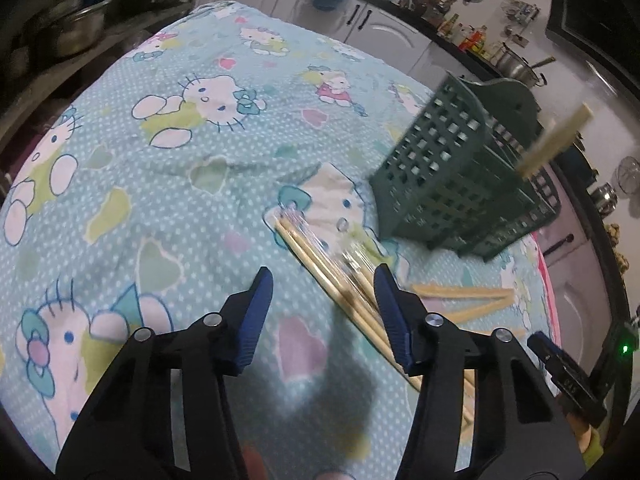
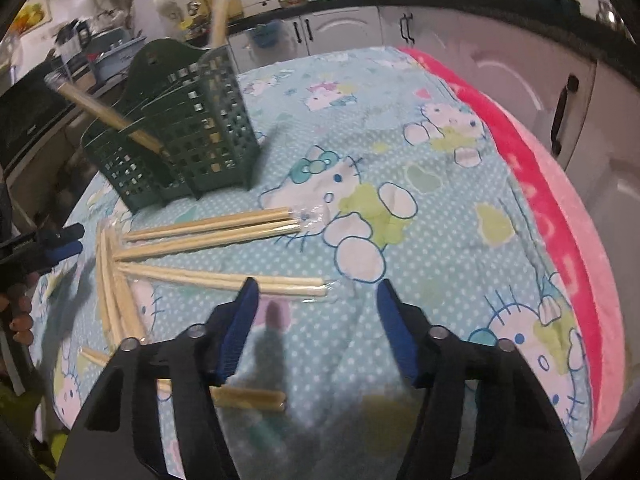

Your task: Organize utensils

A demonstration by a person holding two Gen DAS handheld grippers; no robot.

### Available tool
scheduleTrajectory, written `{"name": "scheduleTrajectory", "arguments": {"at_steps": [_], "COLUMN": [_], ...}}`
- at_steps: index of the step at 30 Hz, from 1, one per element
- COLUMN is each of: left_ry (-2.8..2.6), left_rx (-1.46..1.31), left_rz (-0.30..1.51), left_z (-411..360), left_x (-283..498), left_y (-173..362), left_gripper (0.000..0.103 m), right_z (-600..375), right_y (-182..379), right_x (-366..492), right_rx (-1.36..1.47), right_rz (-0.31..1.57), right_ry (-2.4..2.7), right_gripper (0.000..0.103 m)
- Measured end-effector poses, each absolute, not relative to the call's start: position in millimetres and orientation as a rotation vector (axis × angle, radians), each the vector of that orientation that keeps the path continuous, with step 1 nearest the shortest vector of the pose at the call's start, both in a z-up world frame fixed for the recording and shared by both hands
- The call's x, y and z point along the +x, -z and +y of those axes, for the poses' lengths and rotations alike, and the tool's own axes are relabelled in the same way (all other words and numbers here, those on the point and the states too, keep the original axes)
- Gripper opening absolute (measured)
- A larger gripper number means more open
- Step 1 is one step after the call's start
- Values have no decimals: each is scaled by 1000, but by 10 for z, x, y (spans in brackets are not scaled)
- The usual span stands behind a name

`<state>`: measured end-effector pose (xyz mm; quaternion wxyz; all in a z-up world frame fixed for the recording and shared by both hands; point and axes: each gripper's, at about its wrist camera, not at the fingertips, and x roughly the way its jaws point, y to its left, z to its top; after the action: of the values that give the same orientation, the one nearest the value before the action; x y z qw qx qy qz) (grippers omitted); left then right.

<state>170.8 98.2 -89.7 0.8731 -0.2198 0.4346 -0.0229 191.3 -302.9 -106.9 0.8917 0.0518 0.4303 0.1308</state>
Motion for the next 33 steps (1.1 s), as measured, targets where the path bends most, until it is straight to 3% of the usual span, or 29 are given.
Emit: {"name": "scheduleTrajectory", "arguments": {"at_steps": [11, 16, 18, 33], "left_ry": [19, -7, -13, -8], "left_rx": [-575, -581, -574, -514], "left_rz": [943, 952, 953, 954], "left_z": [1197, 1220, 1224, 1234], "left_x": [1996, 2079, 2088, 2044], "left_y": [1029, 1057, 1056, 1049], "left_gripper": [36, 26, 24, 11], "right_z": [-3141, -3116, -3111, -2831], "right_y": [1132, 1110, 1089, 436], "right_x": [1996, 1938, 1915, 1693], "right_rx": [160, 122, 109, -6], "right_rz": [905, 891, 880, 654], "right_ry": [-274, -276, -267, -334], "right_gripper": [29, 8, 4, 3]}}
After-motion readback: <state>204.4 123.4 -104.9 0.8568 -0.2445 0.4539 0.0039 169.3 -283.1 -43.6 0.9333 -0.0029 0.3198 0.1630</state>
